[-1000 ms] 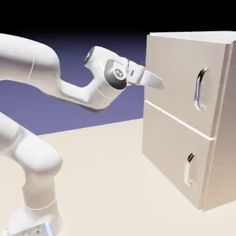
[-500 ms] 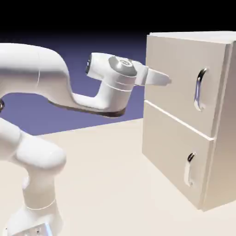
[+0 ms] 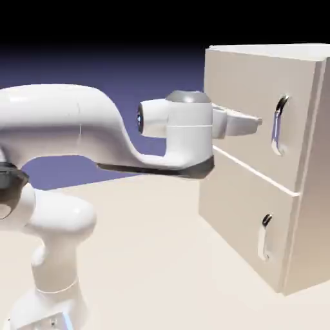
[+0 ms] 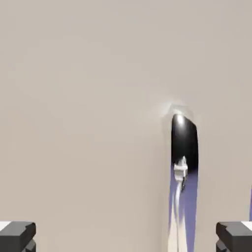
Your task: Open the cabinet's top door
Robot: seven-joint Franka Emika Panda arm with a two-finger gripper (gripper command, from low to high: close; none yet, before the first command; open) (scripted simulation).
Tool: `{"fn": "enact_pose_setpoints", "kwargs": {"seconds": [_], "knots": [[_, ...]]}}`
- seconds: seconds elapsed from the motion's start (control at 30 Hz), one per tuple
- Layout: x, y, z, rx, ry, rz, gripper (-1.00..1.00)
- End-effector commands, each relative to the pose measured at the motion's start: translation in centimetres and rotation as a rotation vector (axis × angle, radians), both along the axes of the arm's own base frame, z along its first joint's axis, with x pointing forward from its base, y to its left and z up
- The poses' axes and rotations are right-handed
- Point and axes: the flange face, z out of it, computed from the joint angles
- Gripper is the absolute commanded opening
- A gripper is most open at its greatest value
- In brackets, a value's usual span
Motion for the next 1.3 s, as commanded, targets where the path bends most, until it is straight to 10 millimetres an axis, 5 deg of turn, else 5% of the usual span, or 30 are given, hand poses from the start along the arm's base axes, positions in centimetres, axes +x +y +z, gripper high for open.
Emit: {"fn": "enact_pose_setpoints", "kwargs": {"seconds": [0.0,0.23,0.43,0.47,1.0,1.27], "knots": [[0.3,-0.4,-0.3,0.004,-0.010,0.001,1.00],[1.9,-2.7,-2.4,0.022,-0.058,0.013,1.00],[6.9,-2.5,-2.4,0.022,-0.058,0.013,1.00],[6.9,-2.5,-2.4,0.022,-0.058,0.013,-1.00],[-2.9,1.5,-2.4,0.015,-0.060,-0.214,-1.00],[-8.8,5.4,-2.4,0.011,-0.061,-0.366,-1.00]]}}
